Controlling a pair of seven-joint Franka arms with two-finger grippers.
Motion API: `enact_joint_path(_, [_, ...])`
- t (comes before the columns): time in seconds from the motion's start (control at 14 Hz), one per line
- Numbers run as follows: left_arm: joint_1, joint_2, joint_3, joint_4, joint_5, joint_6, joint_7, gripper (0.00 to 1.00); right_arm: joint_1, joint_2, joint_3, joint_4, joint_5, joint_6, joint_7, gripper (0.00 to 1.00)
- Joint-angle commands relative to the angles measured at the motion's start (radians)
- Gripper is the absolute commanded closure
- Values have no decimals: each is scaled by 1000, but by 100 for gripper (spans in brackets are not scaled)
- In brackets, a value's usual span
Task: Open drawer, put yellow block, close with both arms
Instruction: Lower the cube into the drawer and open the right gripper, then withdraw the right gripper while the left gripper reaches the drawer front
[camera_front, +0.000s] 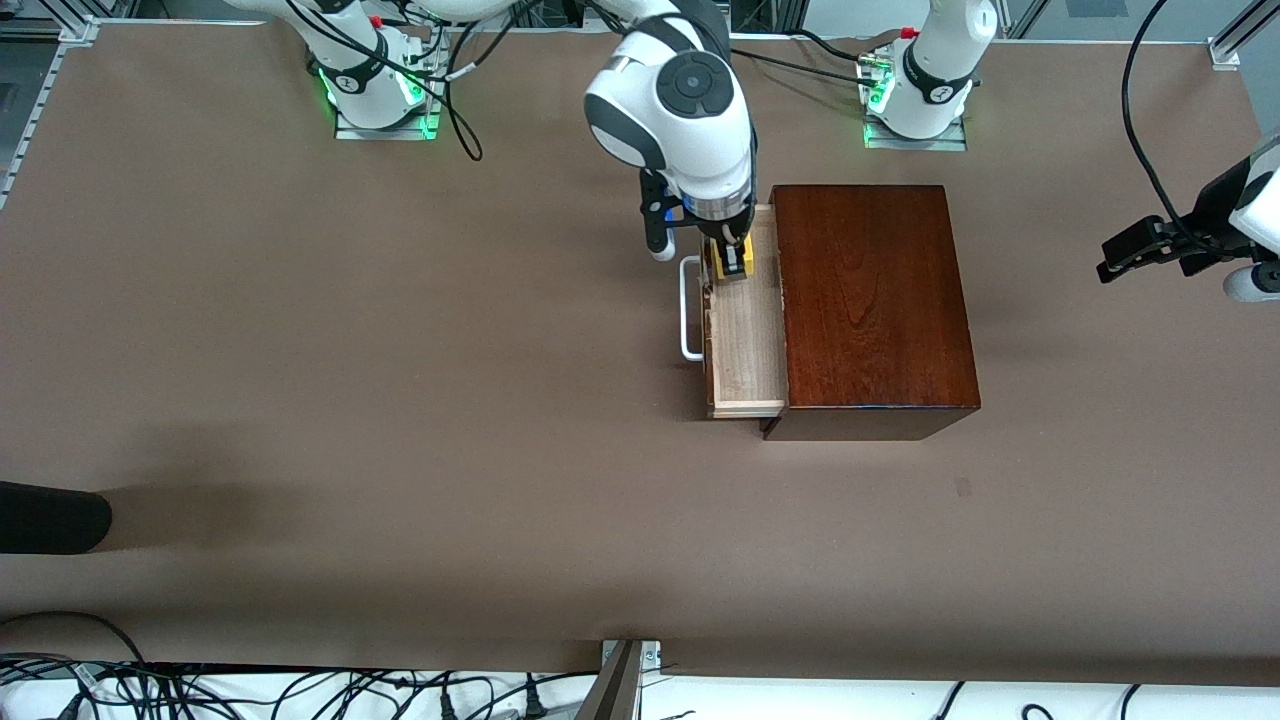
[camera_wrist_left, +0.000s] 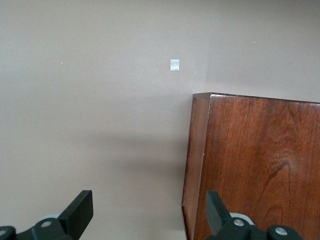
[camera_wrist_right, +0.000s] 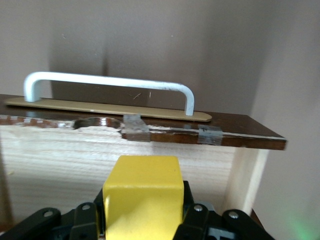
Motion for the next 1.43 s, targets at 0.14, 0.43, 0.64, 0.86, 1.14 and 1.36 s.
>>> enact_joint_path(0.14, [-8, 4, 6, 8, -2, 5, -6, 0, 23, 77, -26, 51, -19, 36, 32, 100])
enact_joint_path(0.43, [-8, 4, 4, 8, -2, 5, -6, 0, 23, 101, -27, 49, -19, 62, 32, 32])
enact_joint_path(0.64, [-8, 4, 4, 8, -2, 5, -6, 0, 23, 84, -35, 52, -13, 19, 32, 0])
enact_joint_path(0.86, [-8, 4, 4, 8, -2, 5, -6, 0, 2, 22, -29, 68, -4, -67, 24, 0])
enact_joint_path(1.14, [-16, 4, 0, 9, -2, 5, -6, 0, -76, -86, -27, 77, -2, -183, -124, 0])
enact_joint_path(1.36, [-22, 6, -2, 9, -8, 5, -6, 0, -124, -166, -42, 55, -2, -297, -328, 0])
